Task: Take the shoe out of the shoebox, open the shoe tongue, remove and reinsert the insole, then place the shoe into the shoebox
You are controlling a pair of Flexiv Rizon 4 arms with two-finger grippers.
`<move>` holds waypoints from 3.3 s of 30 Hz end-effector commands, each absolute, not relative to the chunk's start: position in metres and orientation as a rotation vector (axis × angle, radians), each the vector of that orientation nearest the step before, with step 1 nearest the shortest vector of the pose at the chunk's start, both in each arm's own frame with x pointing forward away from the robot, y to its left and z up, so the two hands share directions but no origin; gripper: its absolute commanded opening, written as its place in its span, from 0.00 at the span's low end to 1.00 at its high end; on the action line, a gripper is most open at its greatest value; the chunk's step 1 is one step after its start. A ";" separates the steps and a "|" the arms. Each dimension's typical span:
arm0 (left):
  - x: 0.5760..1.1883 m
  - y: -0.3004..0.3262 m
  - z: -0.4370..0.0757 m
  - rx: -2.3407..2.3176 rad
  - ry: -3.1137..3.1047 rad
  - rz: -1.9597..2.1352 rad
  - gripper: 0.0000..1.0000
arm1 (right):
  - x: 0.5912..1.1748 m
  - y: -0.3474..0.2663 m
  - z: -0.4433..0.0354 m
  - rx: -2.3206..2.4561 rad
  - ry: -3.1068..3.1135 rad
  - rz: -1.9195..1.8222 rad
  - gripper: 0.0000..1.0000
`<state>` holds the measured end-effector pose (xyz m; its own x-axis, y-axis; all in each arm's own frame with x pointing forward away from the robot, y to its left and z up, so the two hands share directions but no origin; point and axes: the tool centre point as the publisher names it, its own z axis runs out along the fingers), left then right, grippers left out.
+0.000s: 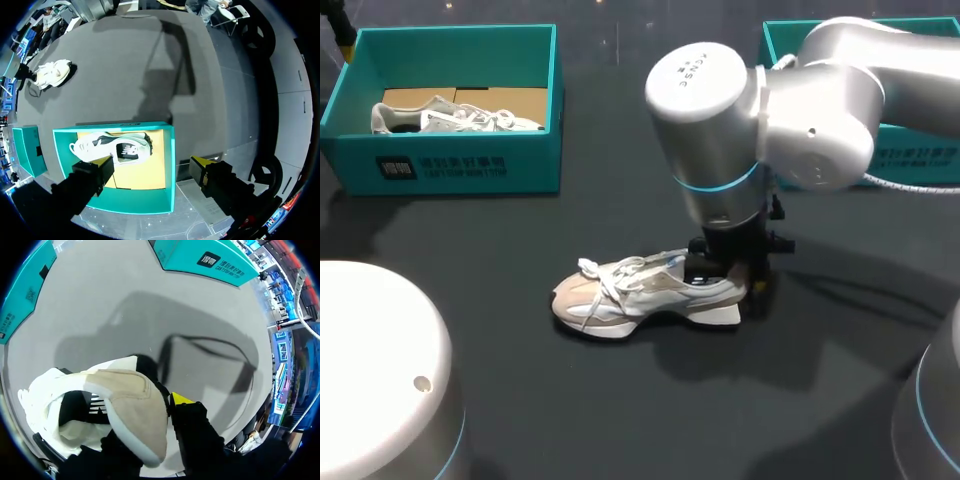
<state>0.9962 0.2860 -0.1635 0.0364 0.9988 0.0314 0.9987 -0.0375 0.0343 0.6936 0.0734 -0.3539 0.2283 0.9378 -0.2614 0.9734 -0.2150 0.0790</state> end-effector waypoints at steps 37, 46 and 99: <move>0.995 0.286 -0.163 2.261 2.177 0.077 1.00 | 0.685 0.090 -0.385 2.210 1.947 -0.215 0.00; 0.995 0.286 -0.163 2.261 2.177 0.077 1.00 | 0.684 0.088 -0.381 2.225 1.942 -0.210 0.78; 0.995 0.286 -0.163 2.261 2.177 0.077 1.00 | 0.701 0.002 -0.240 0.980 2.705 1.393 1.00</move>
<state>0.9962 0.2860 -0.1635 0.0365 0.9988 0.0314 0.9987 -0.0375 0.0343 0.7227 0.0226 -0.2360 -0.4621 0.8833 0.0792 0.8542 0.4194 0.3073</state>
